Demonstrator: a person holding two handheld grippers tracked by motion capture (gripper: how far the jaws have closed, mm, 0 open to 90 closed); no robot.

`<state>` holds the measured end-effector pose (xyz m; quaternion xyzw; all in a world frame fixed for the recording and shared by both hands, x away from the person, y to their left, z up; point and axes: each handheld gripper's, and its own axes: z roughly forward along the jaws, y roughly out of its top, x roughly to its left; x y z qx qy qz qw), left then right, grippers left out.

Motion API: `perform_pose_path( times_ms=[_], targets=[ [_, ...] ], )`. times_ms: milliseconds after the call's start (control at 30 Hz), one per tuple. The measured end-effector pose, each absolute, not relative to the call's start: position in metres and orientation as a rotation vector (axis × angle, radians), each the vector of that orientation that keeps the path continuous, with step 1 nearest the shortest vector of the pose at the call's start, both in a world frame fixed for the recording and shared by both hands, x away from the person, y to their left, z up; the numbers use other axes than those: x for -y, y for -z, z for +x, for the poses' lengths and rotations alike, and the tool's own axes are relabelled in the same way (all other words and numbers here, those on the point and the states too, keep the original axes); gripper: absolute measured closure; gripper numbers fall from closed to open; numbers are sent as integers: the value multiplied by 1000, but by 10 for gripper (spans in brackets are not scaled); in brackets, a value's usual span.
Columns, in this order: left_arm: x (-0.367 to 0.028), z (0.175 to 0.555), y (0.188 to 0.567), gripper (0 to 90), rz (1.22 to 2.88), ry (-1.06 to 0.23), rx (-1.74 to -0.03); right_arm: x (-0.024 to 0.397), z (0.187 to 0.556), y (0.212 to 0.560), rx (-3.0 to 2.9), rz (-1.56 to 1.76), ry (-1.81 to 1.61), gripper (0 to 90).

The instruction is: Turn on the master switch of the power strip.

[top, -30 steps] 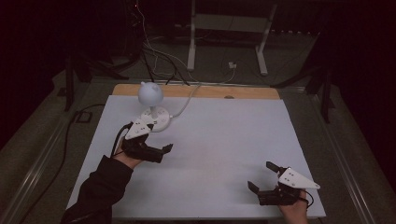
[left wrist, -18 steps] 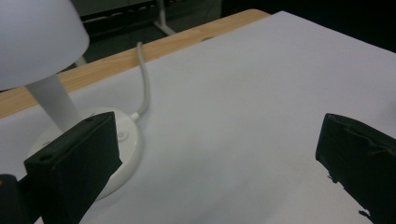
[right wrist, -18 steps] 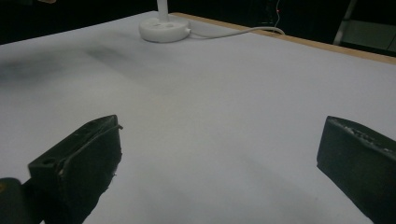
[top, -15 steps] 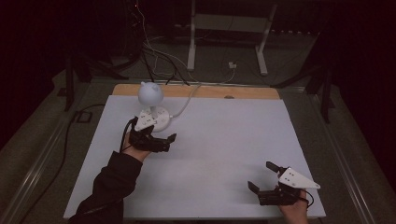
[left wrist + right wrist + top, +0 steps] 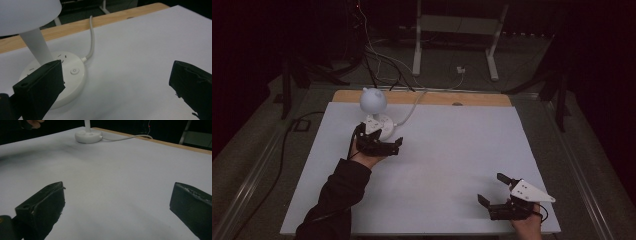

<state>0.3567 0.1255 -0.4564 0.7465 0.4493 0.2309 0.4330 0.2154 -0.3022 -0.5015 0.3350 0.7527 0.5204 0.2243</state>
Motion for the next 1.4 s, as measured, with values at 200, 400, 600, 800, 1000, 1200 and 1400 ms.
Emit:
perform_pose_path(
  times_ms=[200, 400, 600, 800, 1000, 1200, 1400],
  targets=[
    [-125, 366, 460, 12, 1849, -573, -1159, 303, 215, 501, -2075, 926, -1442, 0],
    [-126, 373, 463, 73, 1844, -600, -1193, 303, 215, 501, -2071, 930, -1447, 0],
    [-126, 380, 468, 201, 1828, -631, -1221, 304, 215, 501, -2070, 930, -1450, 0],
    [-127, 384, 478, 401, 1816, -658, -1245, 304, 216, 501, -2071, 934, -1452, 0],
    [-127, 390, 483, 608, 1813, -681, -1259, 304, 215, 501, -2073, 933, -1453, 0],
    [-126, 397, 484, 759, 1819, -704, -1281, 304, 216, 502, -2076, 935, -1455, 0],
    [-123, 402, 489, 848, 1815, -734, -1292, 304, 216, 502, -2076, 934, -1456, 0]
  ],
)
